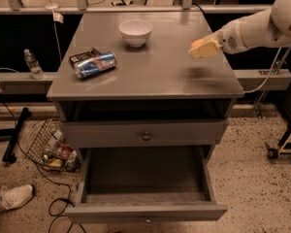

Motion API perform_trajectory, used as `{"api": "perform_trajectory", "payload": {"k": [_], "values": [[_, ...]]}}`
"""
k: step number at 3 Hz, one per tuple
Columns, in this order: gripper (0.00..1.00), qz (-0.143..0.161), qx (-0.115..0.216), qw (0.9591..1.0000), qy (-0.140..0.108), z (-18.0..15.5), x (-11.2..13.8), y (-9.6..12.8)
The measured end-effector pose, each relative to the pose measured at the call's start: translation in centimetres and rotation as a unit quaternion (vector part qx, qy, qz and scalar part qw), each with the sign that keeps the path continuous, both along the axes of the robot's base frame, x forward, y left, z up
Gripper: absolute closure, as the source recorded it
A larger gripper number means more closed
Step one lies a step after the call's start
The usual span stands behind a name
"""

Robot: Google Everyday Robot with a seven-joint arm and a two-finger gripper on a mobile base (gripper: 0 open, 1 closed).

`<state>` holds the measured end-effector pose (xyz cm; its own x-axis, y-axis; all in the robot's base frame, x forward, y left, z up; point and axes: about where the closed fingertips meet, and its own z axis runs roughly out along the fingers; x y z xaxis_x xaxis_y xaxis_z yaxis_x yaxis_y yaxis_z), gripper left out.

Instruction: Place orange into middle drawer

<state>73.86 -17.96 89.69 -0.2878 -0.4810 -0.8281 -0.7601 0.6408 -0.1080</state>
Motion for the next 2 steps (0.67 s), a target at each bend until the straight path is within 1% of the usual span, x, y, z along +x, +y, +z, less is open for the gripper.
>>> {"api": "perform_trajectory", "payload": {"k": [1,2], "values": [[1.00,0.039,-0.016,0.9989,-0.022,1.4,-2.9,0.7],[1.00,0.088,-0.051,0.9939,-0.042,2.3,-7.3,2.1]]}}
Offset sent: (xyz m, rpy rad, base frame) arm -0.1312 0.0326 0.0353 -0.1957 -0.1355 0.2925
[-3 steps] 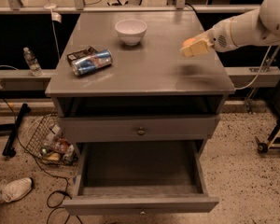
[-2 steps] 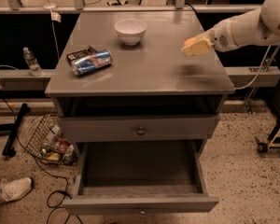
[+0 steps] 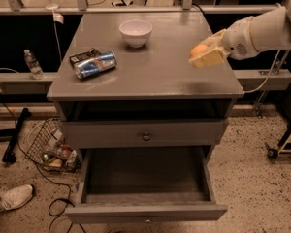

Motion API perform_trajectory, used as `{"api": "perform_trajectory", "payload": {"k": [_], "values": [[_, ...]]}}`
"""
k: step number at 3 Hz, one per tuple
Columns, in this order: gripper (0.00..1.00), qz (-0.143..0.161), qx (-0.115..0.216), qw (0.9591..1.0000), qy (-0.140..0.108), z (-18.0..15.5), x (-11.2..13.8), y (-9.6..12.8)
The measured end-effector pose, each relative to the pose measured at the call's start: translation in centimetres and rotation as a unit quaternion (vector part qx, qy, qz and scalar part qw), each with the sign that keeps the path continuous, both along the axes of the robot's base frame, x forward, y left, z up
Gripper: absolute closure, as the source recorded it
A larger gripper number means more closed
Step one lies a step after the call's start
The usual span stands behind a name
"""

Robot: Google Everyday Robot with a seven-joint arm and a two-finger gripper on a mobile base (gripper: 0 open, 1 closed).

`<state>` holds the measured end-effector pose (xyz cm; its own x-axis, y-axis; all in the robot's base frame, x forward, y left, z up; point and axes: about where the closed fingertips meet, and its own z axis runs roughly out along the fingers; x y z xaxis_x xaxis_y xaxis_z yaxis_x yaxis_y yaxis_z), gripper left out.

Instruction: Place orange into middle drawer

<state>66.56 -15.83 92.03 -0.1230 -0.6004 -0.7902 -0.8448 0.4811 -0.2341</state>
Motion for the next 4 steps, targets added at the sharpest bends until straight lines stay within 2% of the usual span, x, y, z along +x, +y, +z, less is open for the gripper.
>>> {"api": "perform_trajectory", "payload": {"k": [1,2,3,4], "values": [[1.00,0.045,-0.085,0.9954,-0.006,-1.1,-4.8,1.7],[1.00,0.083,-0.172,0.9816,0.010,-4.5,-9.2,2.8],[1.00,0.119,-0.257,0.9589,0.023,-7.9,-12.5,3.7],[1.00,0.151,-0.350,0.9233,0.044,-13.6,-14.6,2.8]]}}
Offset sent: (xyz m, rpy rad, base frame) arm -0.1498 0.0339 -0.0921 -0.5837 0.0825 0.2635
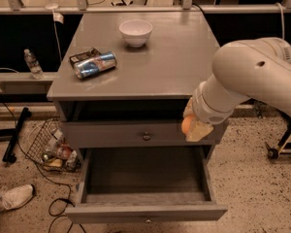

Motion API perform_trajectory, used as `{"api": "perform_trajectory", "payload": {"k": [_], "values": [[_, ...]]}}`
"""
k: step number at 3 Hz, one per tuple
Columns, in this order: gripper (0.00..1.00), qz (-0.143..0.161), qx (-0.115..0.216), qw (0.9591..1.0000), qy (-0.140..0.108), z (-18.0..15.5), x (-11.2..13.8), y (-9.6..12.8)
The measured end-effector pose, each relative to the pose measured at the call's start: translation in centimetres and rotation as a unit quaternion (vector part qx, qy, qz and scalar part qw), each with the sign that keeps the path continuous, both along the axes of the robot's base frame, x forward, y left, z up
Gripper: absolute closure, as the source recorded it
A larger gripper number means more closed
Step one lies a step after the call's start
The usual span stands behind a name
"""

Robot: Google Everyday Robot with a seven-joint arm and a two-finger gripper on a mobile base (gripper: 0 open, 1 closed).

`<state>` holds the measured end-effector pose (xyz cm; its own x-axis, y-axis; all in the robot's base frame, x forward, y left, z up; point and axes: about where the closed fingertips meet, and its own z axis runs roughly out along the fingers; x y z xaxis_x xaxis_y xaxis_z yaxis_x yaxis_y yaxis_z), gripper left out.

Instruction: Place orange into middle drawer

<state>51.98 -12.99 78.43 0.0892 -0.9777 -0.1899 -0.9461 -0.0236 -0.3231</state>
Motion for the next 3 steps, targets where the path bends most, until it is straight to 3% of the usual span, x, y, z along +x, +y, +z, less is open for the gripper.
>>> {"api": "perform_trajectory", "payload": {"k": [1,2,3], "values": [[1.00,0.000,0.002,1.0000,0.000,0.1,0.0,0.1],[1.00,0.028,-0.022,0.9994,-0.003,-1.7,0.2,0.0],[1.00,0.116,-0.083,0.9896,0.018,-7.6,0.1,-0.2]]}}
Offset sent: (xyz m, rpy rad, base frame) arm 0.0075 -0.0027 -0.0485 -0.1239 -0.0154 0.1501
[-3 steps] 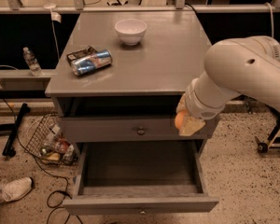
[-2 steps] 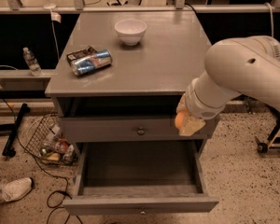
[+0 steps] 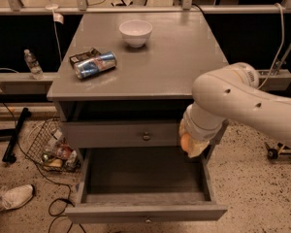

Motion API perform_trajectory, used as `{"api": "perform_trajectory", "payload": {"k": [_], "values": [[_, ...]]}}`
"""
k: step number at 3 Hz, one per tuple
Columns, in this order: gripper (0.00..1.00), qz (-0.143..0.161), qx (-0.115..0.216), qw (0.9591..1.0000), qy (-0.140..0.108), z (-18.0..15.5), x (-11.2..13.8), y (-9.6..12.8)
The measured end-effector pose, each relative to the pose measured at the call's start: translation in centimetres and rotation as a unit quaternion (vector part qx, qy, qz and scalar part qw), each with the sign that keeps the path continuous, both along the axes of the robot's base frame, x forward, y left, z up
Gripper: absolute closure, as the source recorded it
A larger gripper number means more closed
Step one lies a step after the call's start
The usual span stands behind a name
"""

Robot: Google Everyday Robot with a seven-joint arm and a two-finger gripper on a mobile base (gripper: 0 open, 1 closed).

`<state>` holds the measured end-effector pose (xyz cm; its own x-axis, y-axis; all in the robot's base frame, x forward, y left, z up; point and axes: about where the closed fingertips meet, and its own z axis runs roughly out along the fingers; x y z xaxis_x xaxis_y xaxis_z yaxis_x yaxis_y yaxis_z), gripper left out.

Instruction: Place orange into middle drawer

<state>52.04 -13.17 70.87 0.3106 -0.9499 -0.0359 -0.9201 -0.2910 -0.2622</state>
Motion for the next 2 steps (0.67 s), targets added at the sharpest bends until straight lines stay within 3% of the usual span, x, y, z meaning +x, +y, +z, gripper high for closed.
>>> {"api": "perform_trajectory", "payload": {"k": [1,2], "values": [[1.00,0.046,-0.027,0.9984,0.022,-3.6,0.1,-0.4],[1.00,0.095,-0.046,0.9938,0.034,-8.3,-0.4,-0.3]]}}
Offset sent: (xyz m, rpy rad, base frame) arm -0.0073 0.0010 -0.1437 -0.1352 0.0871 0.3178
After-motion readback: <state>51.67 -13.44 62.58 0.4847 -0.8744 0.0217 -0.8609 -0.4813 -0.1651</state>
